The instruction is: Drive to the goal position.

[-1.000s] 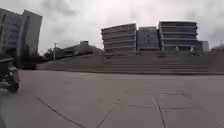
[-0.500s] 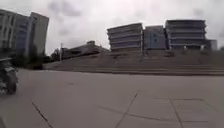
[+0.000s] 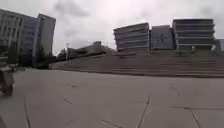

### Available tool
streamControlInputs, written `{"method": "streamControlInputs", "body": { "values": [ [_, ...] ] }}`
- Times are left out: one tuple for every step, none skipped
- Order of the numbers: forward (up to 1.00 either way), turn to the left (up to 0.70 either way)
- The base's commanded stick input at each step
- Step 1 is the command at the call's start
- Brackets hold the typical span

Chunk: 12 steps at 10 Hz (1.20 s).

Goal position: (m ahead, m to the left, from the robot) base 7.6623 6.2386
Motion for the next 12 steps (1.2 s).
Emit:
{"method": "streamControlInputs", "body": {
  "values": [
    [0.70, 0.14],
    [0.70, 0.14],
    [0.70, 0.14],
    [0.70, 0.14],
    [0.70, 0.14],
    [0.70, 0.14],
    [0.70, 0.14],
    [0.70, 0.14],
    [0.70, 0.14],
    [0.70, 0.14],
    [0.70, 0.14],
    [0.70, 0.14]
  ]
}}
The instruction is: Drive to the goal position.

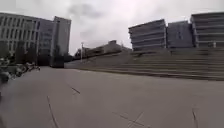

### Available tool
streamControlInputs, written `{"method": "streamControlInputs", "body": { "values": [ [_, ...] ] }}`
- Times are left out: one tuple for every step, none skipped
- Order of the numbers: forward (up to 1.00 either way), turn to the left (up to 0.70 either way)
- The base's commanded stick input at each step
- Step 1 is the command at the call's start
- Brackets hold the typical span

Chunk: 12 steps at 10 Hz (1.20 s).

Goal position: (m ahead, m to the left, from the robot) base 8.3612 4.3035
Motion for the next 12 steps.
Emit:
{"method": "streamControlInputs", "body": {
  "values": [
    [0.70, 0.14],
    [0.70, 0.14],
    [0.70, 0.14],
    [0.70, 0.14],
    [0.70, 0.14],
    [0.70, 0.14],
    [0.70, 0.14],
    [0.70, 0.14],
    [0.70, 0.14],
    [0.70, 0.14],
    [0.70, 0.14],
    [0.70, 0.14]
  ]
}}
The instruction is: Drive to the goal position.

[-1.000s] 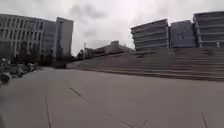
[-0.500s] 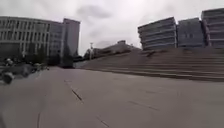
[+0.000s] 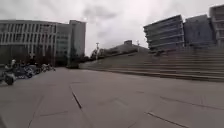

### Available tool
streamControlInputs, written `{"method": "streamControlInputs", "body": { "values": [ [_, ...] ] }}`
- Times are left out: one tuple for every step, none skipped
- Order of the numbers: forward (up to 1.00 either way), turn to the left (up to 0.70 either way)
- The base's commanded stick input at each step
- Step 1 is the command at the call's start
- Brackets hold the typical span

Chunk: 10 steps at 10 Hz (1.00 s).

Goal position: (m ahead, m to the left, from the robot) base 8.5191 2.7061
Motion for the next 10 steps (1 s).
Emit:
{"method": "streamControlInputs", "body": {
  "values": [
    [0.70, 0.14],
    [0.70, 0.14],
    [0.70, 0.14],
    [0.70, 0.14],
    [0.70, 0.14],
    [0.70, 0.14],
    [0.70, 0.14],
    [0.70, 0.14],
    [0.70, 0.14],
    [0.70, 0.14]
  ]
}}
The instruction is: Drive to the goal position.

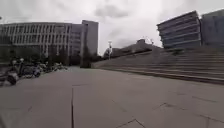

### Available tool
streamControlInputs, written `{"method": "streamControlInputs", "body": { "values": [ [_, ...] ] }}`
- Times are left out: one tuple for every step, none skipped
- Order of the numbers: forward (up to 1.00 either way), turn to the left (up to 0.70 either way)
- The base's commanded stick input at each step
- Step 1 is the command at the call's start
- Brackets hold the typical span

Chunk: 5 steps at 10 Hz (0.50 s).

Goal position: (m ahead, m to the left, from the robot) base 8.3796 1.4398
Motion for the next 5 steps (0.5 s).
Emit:
{"method": "streamControlInputs", "body": {
  "values": [
    [0.70, 0.14],
    [0.70, 0.14],
    [0.70, 0.14],
    [0.70, 0.14],
    [0.70, 0.14]
  ]
}}
